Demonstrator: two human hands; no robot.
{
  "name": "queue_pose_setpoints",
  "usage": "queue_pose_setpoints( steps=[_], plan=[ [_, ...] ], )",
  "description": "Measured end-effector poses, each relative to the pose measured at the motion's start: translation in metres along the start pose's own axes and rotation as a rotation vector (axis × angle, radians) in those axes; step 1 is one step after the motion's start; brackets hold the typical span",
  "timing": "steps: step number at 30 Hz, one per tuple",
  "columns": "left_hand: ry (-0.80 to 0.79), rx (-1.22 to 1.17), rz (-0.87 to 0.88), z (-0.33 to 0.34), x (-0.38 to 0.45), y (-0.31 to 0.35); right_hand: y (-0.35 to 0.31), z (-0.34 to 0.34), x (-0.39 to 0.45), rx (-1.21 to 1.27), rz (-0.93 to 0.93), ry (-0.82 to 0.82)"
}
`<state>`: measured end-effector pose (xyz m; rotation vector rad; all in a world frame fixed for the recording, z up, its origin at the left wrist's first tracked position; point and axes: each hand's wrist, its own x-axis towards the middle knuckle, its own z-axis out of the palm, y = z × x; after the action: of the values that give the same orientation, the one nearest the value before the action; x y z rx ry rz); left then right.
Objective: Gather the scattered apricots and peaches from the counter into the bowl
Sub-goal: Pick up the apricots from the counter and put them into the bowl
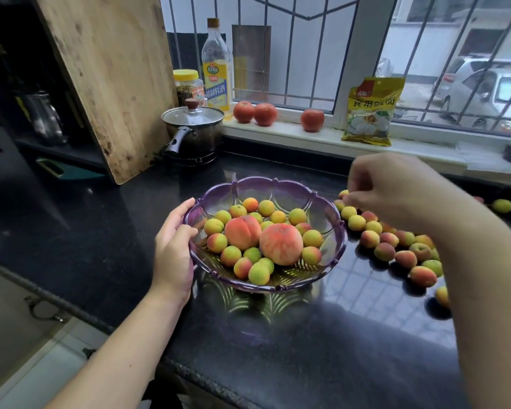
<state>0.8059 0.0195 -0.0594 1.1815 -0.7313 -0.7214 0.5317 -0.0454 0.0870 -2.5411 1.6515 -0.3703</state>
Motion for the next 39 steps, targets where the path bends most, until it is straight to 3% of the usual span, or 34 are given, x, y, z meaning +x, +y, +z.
queue_pose_setpoints(
  steps=[7, 10, 18, 24, 27, 30, 33, 36, 39],
  plan=[
    [-0.004, 0.003, 0.009, 0.001, -0.001, 0.001, 0.065, 0.054, 0.026, -0.228, 0.384, -0.265],
    [0.000, 0.009, 0.008, 0.001, 0.000, 0.000, 0.065, 0.068, 0.029, -0.236, 0.400, -0.334],
    [-0.001, 0.014, 0.008, 0.000, 0.000, -0.001, 0.041, 0.078, 0.023, -0.454, 0.298, -0.218],
    [0.005, -0.002, -0.005, 0.001, 0.000, 0.000, 0.036, 0.082, 0.023, -0.376, 0.295, -0.276],
    [0.001, -0.007, -0.007, 0.001, -0.001, 0.001, 0.041, 0.074, 0.028, -0.255, 0.331, -0.254],
    [0.000, 0.004, -0.002, 0.001, -0.001, 0.001, 0.045, 0.044, 0.028, 0.064, 0.324, -0.007],
    [0.008, 0.013, -0.006, 0.000, 0.000, 0.001, 0.038, 0.014, 0.013, 0.343, 0.125, 0.202],
    [0.003, 0.022, -0.008, 0.000, -0.002, 0.003, 0.021, 0.001, -0.004, 0.728, -0.103, 0.018],
    [0.002, 0.032, -0.012, 0.000, -0.002, 0.003, 0.011, 0.005, -0.006, 0.783, -0.233, -0.179]
  ],
)
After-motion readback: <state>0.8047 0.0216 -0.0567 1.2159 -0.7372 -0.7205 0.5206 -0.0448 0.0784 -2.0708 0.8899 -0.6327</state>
